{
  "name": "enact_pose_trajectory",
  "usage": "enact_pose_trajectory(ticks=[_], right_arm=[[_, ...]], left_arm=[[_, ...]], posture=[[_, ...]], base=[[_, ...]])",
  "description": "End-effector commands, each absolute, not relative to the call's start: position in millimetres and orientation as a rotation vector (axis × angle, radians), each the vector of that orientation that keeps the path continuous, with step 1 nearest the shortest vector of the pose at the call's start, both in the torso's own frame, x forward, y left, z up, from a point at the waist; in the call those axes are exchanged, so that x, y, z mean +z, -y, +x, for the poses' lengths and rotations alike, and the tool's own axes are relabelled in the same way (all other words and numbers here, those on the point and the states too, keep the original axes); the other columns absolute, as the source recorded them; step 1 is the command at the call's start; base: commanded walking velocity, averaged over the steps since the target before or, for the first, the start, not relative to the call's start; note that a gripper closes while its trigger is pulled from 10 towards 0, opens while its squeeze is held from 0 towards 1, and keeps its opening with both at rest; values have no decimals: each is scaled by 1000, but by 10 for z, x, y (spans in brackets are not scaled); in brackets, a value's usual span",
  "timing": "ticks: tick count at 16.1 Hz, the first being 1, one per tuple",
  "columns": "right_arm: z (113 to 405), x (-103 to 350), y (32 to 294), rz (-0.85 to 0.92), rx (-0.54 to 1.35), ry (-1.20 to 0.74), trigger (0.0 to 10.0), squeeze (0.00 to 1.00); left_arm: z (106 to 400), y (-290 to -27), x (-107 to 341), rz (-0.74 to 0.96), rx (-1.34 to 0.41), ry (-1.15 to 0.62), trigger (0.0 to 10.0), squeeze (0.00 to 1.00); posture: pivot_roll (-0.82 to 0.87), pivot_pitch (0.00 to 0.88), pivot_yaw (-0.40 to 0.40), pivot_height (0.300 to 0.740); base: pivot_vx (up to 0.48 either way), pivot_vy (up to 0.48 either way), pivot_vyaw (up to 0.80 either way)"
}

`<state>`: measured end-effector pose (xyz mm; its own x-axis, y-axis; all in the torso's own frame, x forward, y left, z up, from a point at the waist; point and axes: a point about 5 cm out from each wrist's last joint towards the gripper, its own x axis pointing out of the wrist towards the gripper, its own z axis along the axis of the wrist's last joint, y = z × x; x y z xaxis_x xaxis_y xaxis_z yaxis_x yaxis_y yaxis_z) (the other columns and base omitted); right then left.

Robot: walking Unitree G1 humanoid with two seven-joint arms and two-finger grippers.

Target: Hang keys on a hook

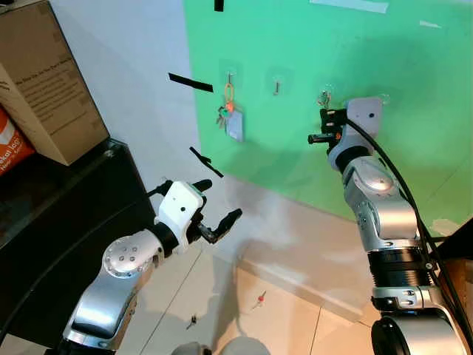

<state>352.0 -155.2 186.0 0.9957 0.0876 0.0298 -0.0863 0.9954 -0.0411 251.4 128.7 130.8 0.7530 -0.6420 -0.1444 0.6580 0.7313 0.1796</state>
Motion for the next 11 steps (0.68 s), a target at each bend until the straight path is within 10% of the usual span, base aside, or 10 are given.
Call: enact_pose_trajectory(ticks=[1,11], right_arm=[[3529,1878,1636,-42,49,44,10000,0],[3357,1677,1705,-24,31,11,10000,0]], left_arm=[[2504,-1281,1347,232,-732,-66,10000,0],[2500,-1275,1344,239,-737,-59,10000,0]], posture=[[1,0,44,740],[2,0,43,740]], base=[[0,0,0],[0,0,0]])
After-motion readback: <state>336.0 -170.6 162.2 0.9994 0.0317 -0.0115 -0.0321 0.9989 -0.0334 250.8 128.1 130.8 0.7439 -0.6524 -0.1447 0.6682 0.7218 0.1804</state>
